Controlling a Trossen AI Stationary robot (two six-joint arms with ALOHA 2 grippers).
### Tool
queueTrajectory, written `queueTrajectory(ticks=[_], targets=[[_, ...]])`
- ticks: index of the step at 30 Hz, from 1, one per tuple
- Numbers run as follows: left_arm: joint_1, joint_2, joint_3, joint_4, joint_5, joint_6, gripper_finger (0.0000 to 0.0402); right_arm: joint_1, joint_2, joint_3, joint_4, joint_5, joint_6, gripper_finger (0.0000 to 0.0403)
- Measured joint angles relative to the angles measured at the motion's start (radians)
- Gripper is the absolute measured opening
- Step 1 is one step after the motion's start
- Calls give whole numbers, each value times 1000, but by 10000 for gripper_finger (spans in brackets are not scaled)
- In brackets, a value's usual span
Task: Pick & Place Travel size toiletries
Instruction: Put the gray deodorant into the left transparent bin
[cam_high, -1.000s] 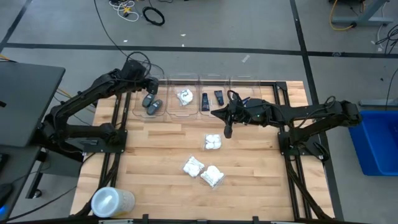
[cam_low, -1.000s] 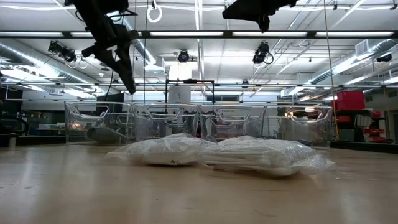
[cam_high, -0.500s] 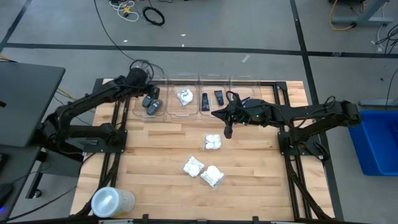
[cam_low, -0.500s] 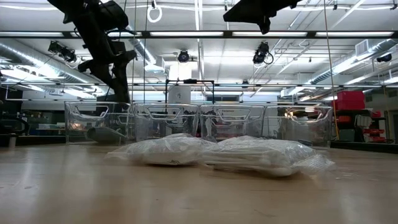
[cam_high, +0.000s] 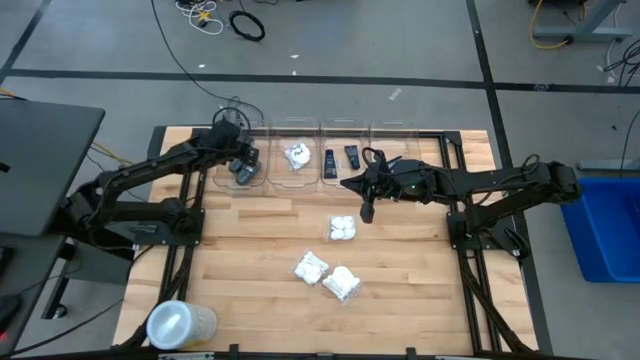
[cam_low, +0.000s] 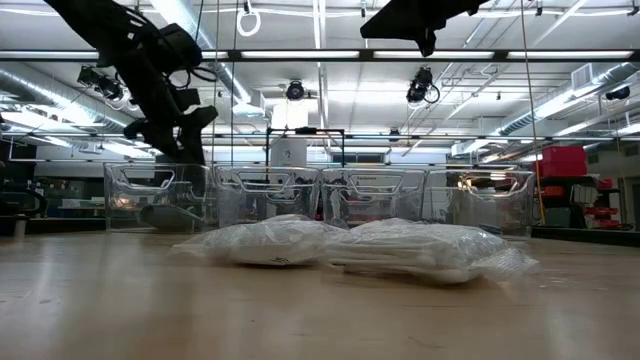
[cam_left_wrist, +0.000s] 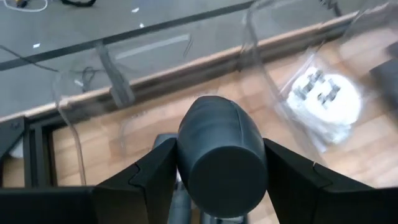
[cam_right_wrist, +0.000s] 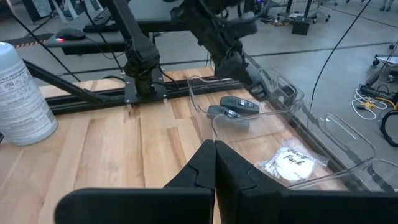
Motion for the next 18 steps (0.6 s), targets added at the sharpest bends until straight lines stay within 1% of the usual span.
queueTrajectory(ticks=[5,8,18], targets=[[0,0,-53,57,-15,43,216,0,0,0,0,0,0,2],[0,0,-76,79,-13,42,215,0,0,0,0,0,0,2],[0,0,-79,95,-15,59,221,0,0,0,0,0,0,2]])
